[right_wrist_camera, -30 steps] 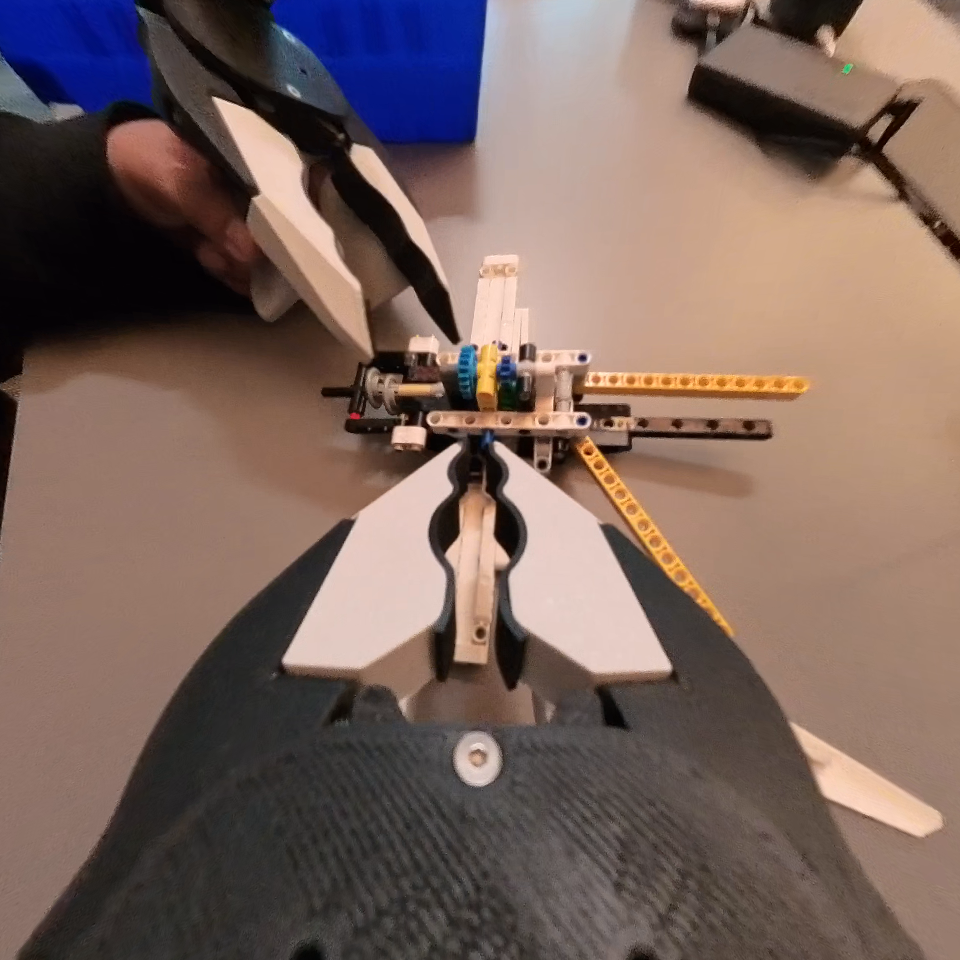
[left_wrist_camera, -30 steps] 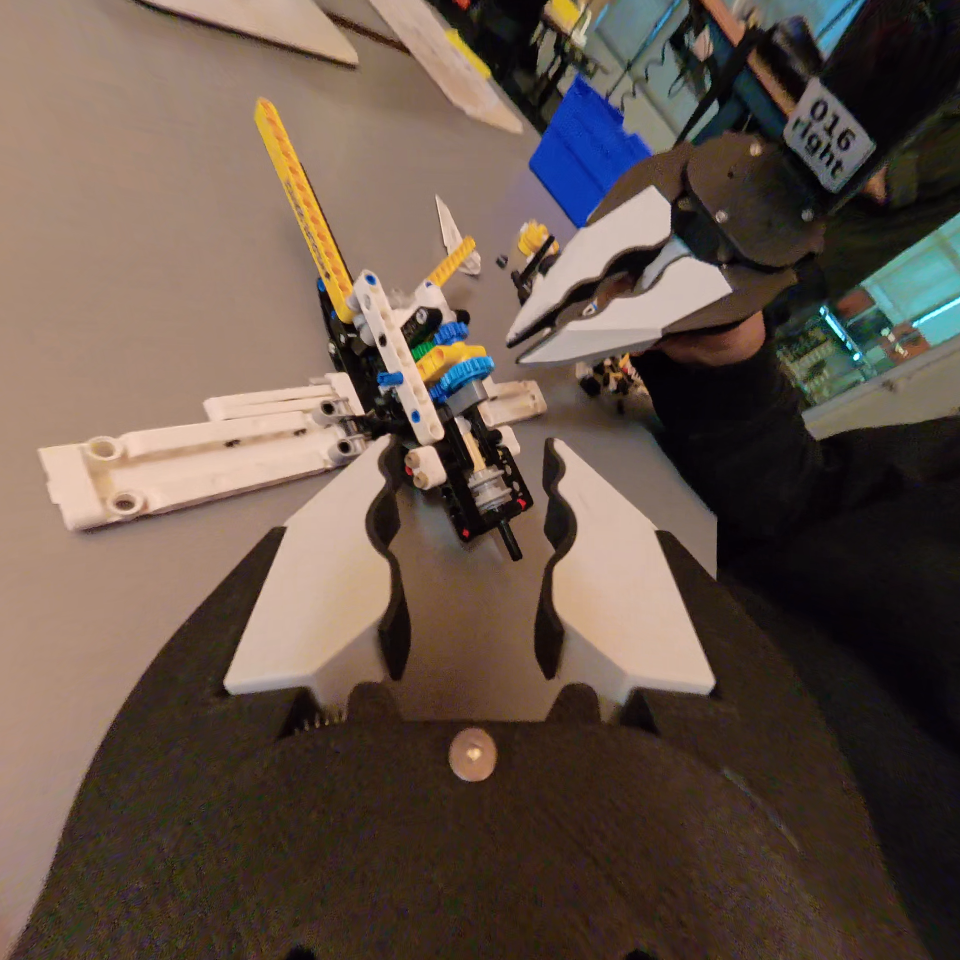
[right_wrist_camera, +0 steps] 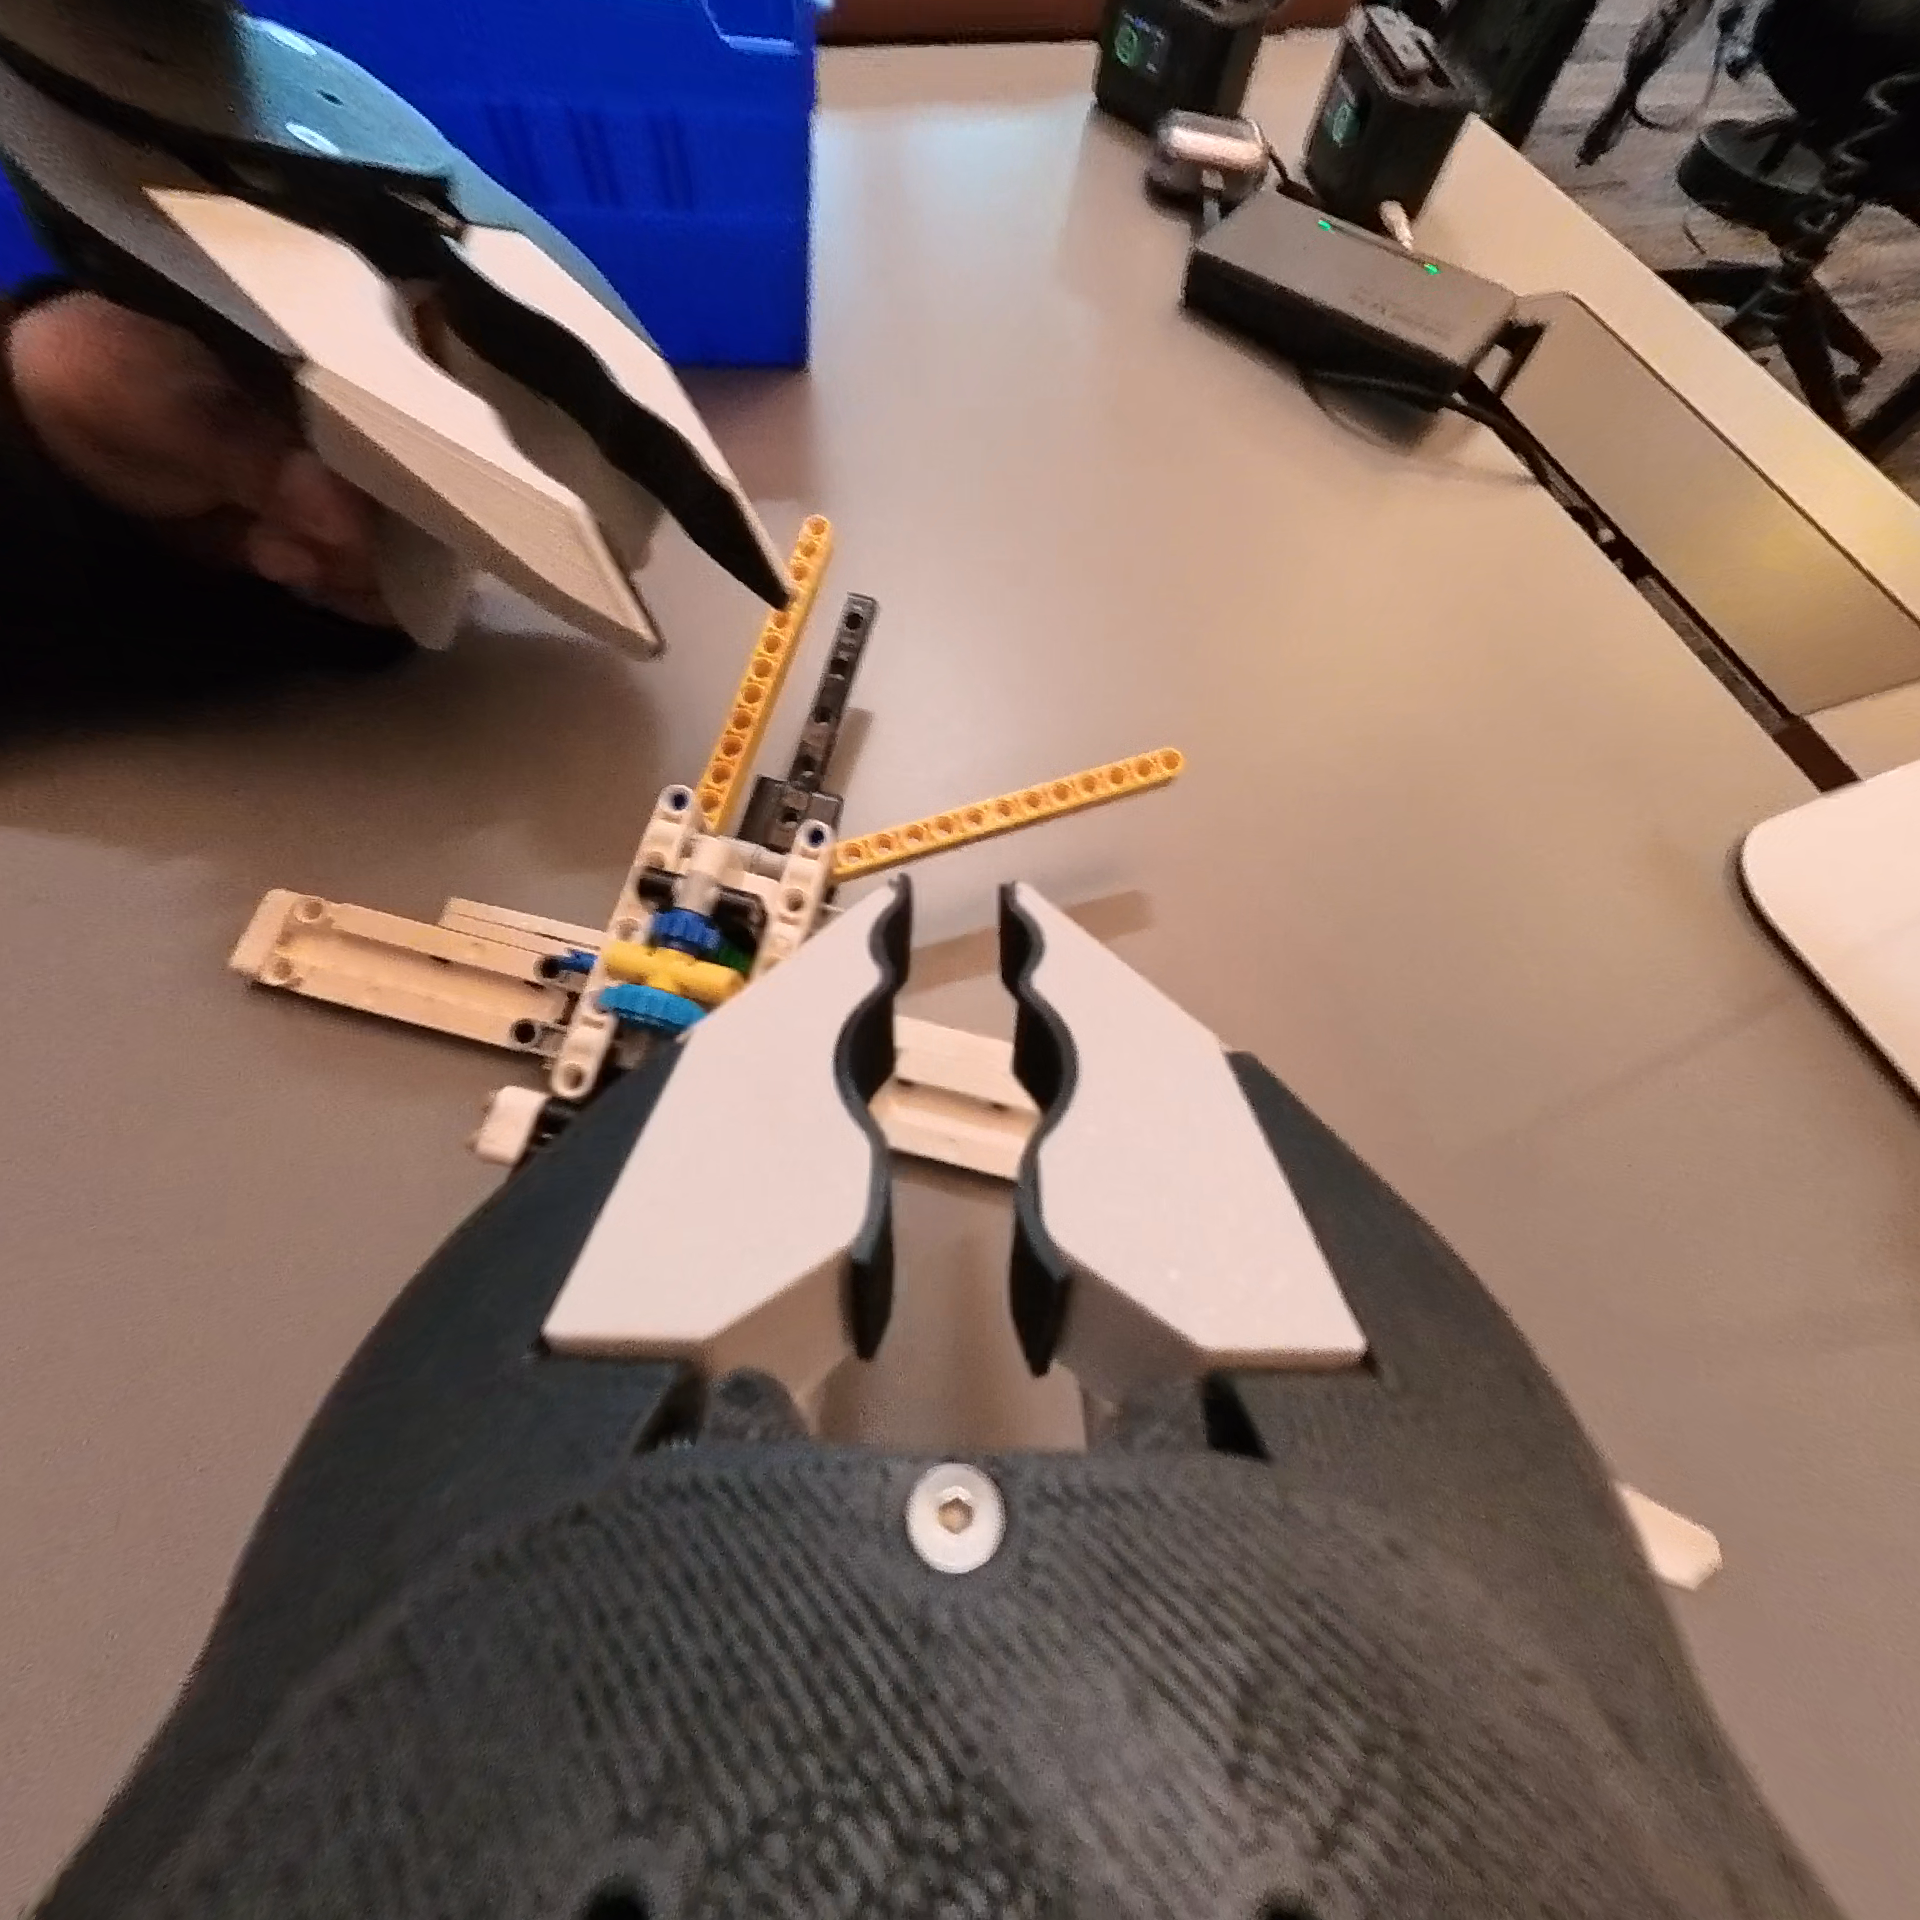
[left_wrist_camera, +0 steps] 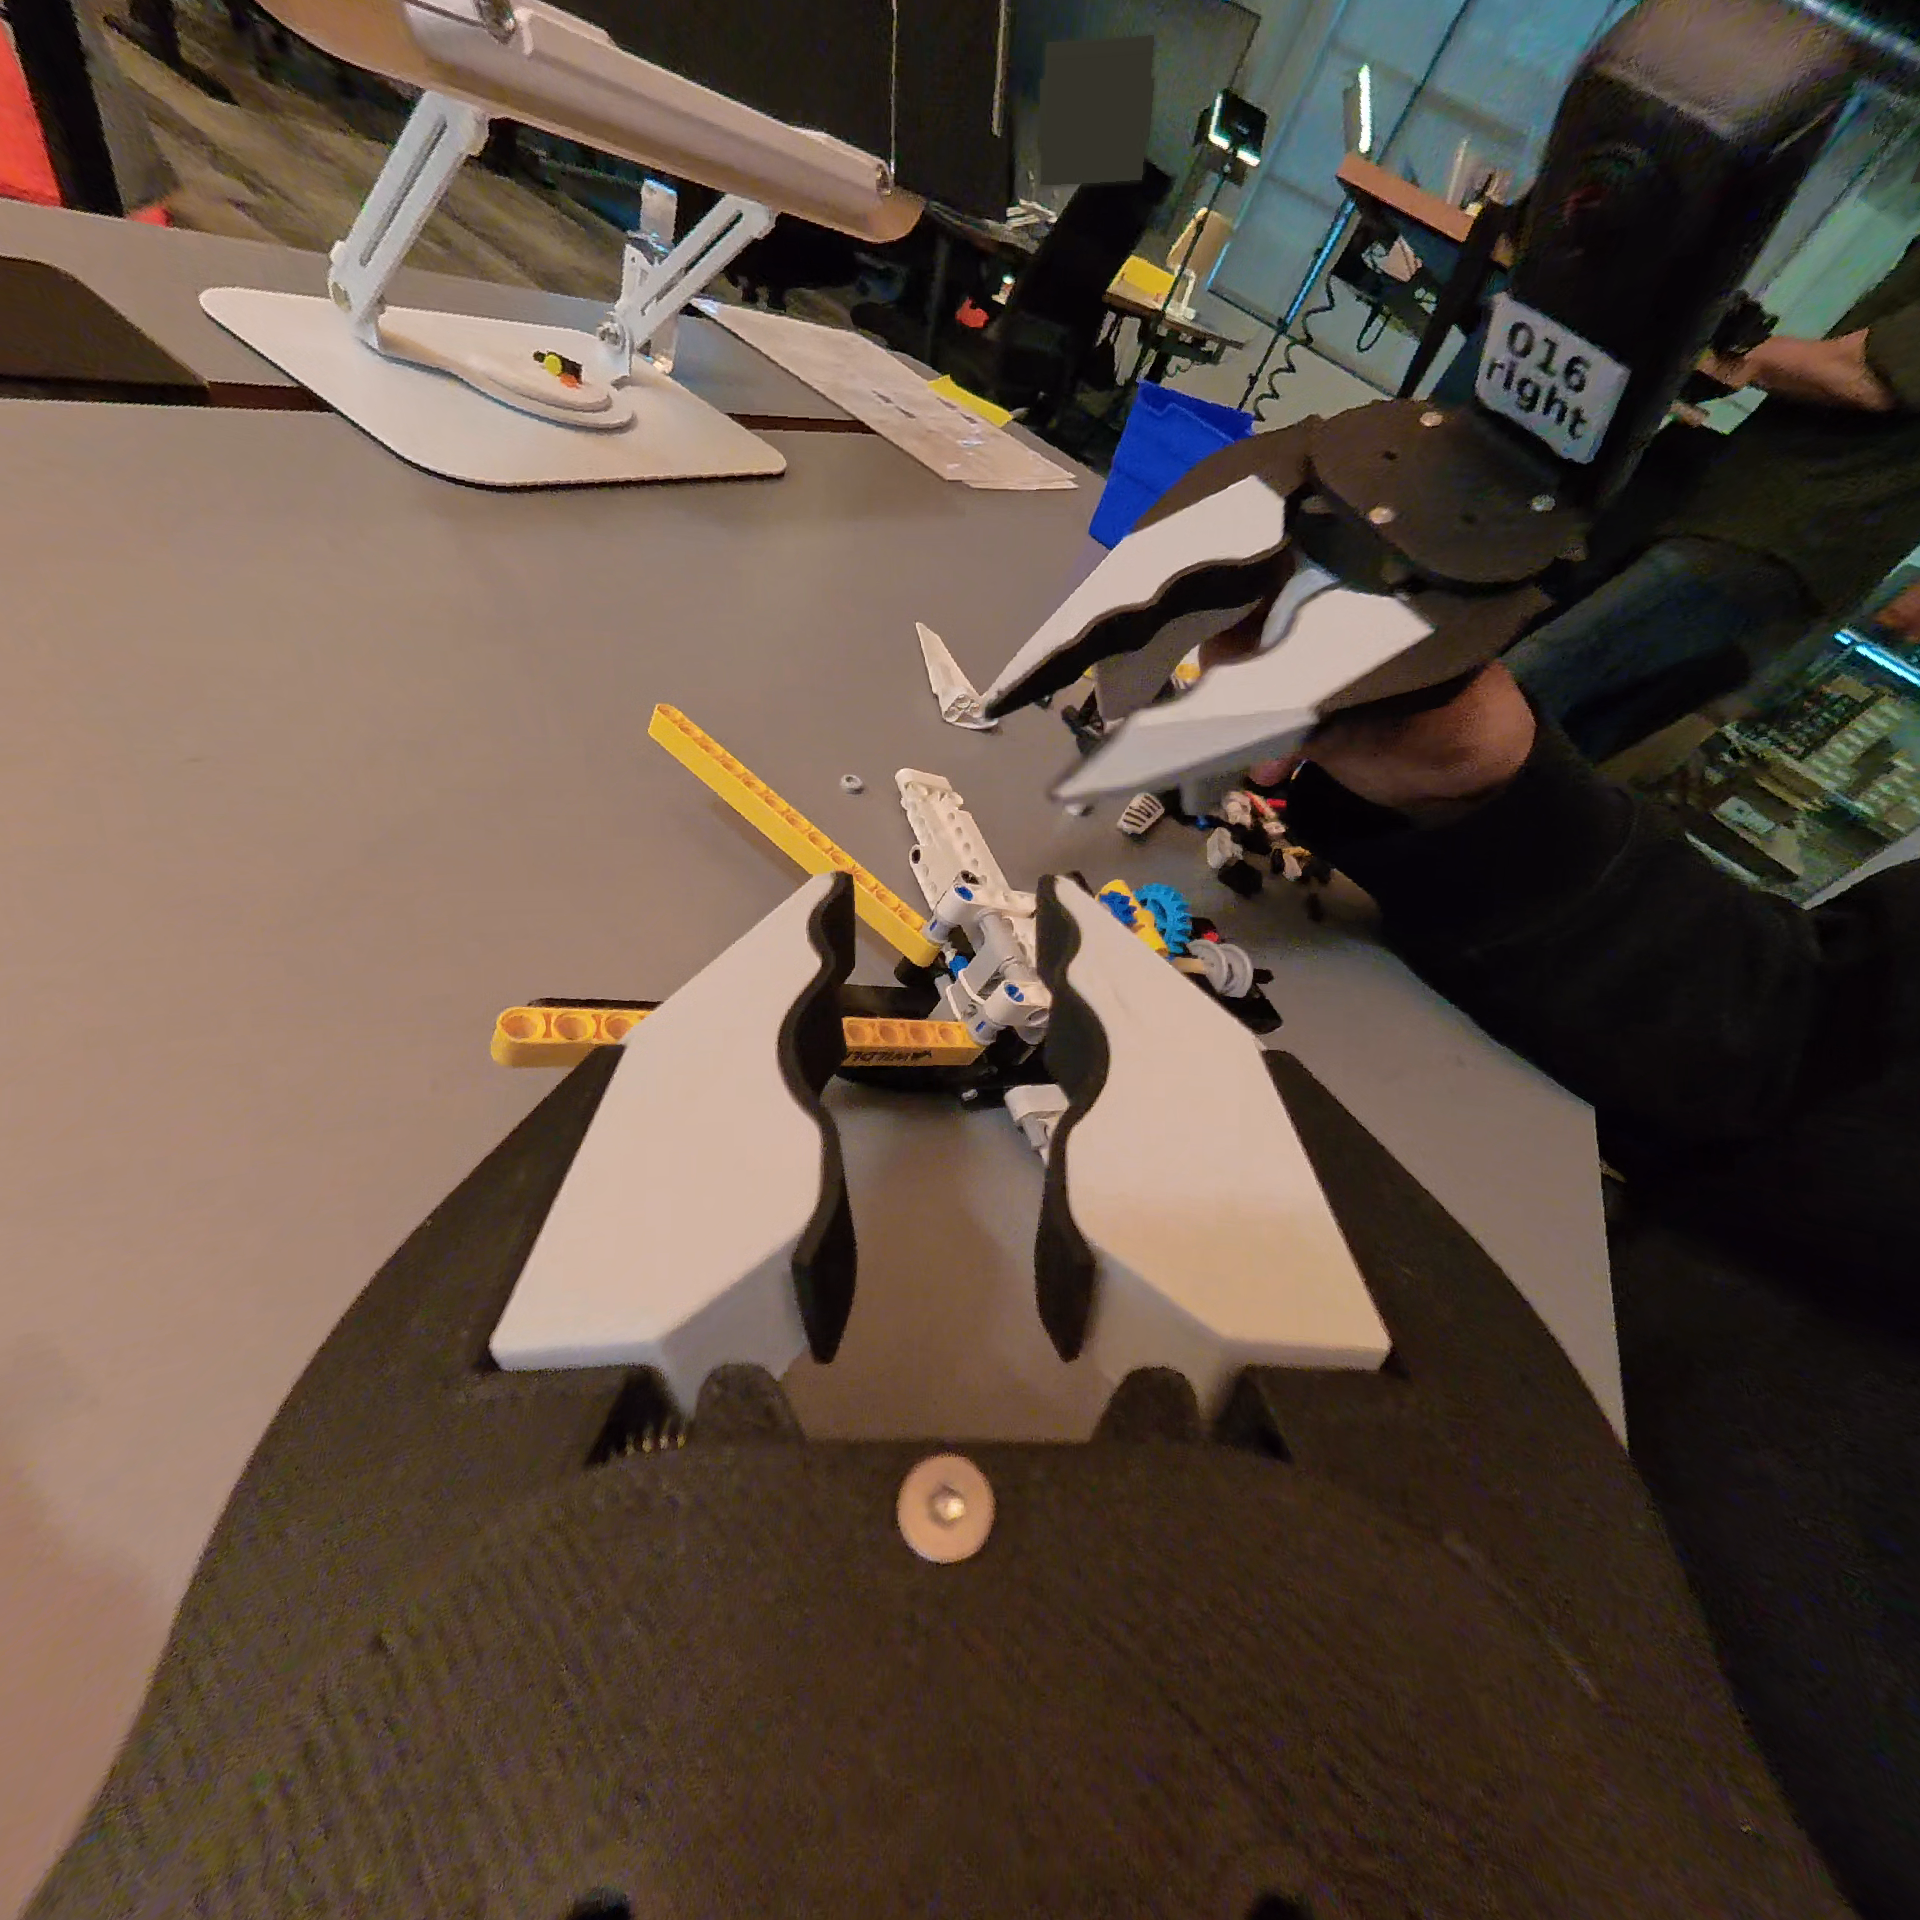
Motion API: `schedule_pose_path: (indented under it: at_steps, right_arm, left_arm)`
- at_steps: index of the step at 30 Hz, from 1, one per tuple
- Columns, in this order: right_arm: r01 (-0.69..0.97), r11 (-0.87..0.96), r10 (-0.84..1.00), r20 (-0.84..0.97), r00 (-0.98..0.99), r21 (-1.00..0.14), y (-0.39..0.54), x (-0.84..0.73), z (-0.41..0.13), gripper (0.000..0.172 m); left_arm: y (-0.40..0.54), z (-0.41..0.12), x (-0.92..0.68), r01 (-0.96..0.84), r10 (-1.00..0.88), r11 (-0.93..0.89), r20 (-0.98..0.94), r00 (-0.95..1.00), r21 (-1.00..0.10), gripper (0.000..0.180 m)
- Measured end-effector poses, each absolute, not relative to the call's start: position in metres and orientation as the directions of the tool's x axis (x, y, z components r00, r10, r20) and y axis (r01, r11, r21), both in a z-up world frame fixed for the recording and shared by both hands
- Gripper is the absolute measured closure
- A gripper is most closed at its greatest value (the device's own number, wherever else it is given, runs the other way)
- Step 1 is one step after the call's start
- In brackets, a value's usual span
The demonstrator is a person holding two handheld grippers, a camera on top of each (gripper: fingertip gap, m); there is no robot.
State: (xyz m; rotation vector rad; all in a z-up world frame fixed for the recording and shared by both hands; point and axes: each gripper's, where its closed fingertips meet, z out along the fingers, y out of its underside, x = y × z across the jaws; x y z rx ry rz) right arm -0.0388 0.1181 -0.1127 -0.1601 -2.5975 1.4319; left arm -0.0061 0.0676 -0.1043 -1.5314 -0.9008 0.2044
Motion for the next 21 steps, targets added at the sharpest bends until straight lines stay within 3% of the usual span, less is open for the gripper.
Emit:
schedule_pose_path:
  at_steps: [3,8,14,21]
  right_arm:
    - [0.005,0.476,0.079,0.037,-0.996,-0.880,0.110,-0.017,-0.103,0.125]
    - [0.088,0.455,-0.020,-0.109,-0.994,-0.886,0.105,0.013,-0.099,0.109]
    - [0.123,0.511,0.042,-0.118,-0.992,-0.851,0.108,0.016,-0.118,0.110]
    - [0.142,0.582,0.110,-0.095,-0.989,-0.801,0.112,0.011,-0.138,0.118]
  left_arm:
    - [0.067,-0.110,-0.007,0.421,0.654,0.064,0.357,0.667,-0.905,0.149]
    - [0.069,-0.110,-0.005,0.428,0.641,0.062,0.364,0.675,-0.902,0.156]
    - [0.080,-0.119,0.004,0.524,0.561,0.051,0.458,0.689,-0.850,0.161]
    - [0.089,-0.124,0.010,0.530,0.549,-0.019,0.434,0.714,-0.848,0.158]
